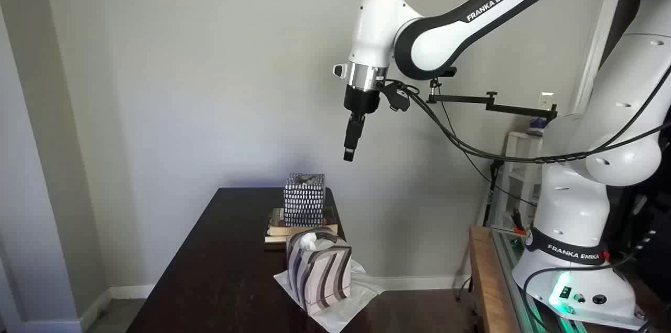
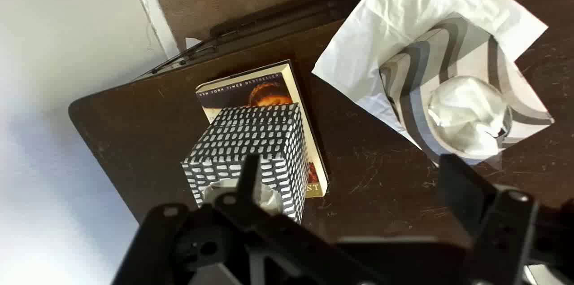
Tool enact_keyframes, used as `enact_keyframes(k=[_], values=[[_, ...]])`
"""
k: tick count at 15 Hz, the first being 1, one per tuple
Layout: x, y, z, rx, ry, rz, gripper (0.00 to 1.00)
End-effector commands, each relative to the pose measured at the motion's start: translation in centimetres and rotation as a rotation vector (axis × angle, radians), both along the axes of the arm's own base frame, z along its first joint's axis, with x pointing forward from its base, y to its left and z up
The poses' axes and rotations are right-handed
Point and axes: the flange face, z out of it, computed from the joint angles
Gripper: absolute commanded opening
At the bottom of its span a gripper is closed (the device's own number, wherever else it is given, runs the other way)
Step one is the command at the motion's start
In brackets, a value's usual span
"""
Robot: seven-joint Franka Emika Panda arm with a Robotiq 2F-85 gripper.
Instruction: Remove the napkin box from on top of the books and put it on top of the other napkin box
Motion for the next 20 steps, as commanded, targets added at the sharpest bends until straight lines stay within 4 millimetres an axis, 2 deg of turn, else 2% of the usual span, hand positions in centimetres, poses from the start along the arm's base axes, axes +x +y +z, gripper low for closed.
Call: enact_keyframes(k=[1, 9, 14, 20], values=[[0.0, 0.0, 0.1, 0.000, 0.001, 0.000, 1.00], [0.2, 0.1, 0.0, 0.007, -0.008, 0.012, 1.00], [3.3, 0.9, -2.4, 0.076, -0.100, 0.071, 1.00], [6.9, -3.5, -6.6, 0.113, -0.175, 0.085, 1.00]])
